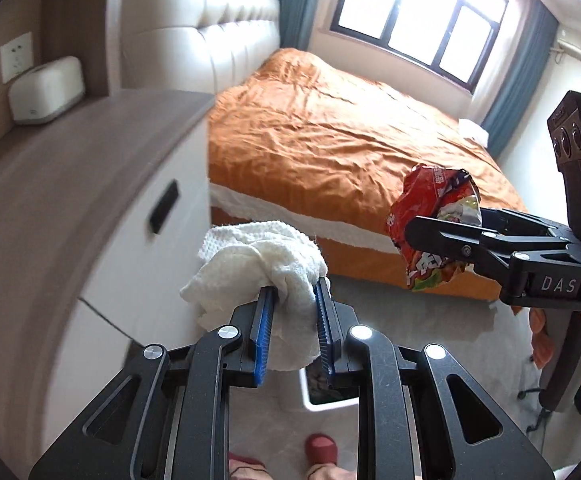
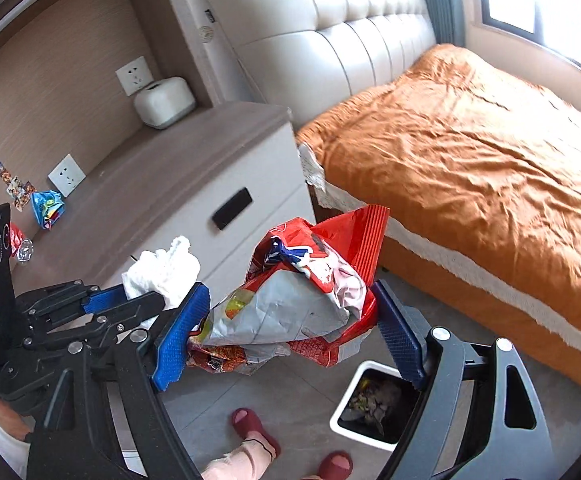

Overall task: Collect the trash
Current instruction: 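Carry both items over the bin and open both tools to drop them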

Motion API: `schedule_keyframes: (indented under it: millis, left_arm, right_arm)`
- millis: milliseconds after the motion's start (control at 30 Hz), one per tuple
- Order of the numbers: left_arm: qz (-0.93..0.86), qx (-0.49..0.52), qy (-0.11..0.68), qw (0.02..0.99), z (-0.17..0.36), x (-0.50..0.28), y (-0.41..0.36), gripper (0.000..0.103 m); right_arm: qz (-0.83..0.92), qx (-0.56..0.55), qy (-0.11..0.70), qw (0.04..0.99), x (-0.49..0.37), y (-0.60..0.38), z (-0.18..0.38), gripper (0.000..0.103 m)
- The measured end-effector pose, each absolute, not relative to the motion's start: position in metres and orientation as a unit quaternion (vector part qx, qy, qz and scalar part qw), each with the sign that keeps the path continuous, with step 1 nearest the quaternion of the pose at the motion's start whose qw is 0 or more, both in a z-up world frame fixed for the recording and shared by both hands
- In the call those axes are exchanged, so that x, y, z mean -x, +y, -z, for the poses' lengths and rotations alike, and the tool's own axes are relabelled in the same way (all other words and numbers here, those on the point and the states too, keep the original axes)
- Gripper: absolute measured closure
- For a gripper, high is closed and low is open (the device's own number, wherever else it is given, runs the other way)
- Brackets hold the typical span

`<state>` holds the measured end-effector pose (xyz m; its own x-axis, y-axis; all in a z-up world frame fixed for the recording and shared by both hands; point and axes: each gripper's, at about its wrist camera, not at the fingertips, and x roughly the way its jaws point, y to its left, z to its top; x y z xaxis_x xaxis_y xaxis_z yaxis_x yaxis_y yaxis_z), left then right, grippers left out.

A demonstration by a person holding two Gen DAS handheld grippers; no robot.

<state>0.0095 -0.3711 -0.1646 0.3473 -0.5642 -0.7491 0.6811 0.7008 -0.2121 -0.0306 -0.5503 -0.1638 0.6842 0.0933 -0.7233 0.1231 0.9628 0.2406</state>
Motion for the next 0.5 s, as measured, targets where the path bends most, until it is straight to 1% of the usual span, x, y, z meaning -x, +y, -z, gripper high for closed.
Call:
schedule_keyframes:
  millis: [167, 300, 467, 500]
  left_arm:
    - [0.431, -0.097, 0.456, 0.773, 0.227, 0.023, -0.434, 0.083]
    - [0.462, -0.118, 0.474, 0.74, 0.28, 0.043, -0.473, 0.083]
    - [0.501, -0.143, 0.497, 0.694, 0.355, 0.052, -0.504, 0.083]
    - [0.508, -0.144, 0.502, 0.685, 0.368, 0.053, -0.506, 0.081]
  right_arm:
    - [0.013, -0.163, 0.429, 0.888, 0.066, -0.591, 0.212, 0.021]
    - [0.02, -0.19, 0.451, 0.872, 0.079, -0.613, 0.259, 0.021]
    - [0.033, -0.216, 0.471, 0.855, 0.08, -0.637, 0.33, 0.021]
    - [0.034, -0.222, 0.474, 0.851, 0.08, -0.641, 0.344, 0.021]
